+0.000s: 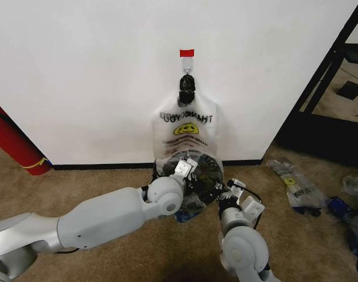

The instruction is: Pick up the garbage bag from the wall and place it over the trash bin.

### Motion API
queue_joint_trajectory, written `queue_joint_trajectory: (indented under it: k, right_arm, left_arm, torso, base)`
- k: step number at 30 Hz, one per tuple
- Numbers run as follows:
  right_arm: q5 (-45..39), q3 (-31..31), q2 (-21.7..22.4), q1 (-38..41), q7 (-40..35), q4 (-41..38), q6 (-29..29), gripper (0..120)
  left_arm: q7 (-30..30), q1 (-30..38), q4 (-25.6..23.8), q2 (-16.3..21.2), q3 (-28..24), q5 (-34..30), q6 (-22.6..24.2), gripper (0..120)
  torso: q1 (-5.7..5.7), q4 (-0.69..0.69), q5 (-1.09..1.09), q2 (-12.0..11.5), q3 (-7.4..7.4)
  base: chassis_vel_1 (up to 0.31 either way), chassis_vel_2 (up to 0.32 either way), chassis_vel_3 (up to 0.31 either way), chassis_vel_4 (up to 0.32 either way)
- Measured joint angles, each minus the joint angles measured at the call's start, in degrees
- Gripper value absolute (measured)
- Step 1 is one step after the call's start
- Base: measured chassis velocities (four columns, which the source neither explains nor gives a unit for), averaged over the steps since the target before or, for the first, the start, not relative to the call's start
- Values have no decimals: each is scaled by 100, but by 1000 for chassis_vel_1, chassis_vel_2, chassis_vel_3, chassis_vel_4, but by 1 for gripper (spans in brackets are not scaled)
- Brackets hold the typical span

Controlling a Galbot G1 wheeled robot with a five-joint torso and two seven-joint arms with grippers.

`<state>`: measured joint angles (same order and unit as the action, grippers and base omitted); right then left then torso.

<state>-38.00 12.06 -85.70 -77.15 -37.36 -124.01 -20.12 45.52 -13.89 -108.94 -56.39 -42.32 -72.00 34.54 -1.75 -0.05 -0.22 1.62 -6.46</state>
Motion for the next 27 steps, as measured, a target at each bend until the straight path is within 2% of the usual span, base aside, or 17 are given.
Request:
queue_joint_trajectory:
  k: [5,12,27]
  right_arm:
    - [20,-23,-10,-2,38,-16,16,1]
    - [282,-155,-38,-151,174,-160,87,1]
    - [406,-284,-87,-222,268,-255,122,1]
  left_arm:
    - [44,-11,0,-54,-95,-60,109,0]
    - [125,-44,627,-452,-250,32,105,0]
    - [125,1,1085,-680,-458,306,80,0]
  torso:
    - [0,1,0,0,0]
    - [1,0,0,-1,0]
    - [0,0,0,-1,0]
  base:
    - [0,0,0,0]
    - [0,0,0,0]
    - [0,0,0,0]
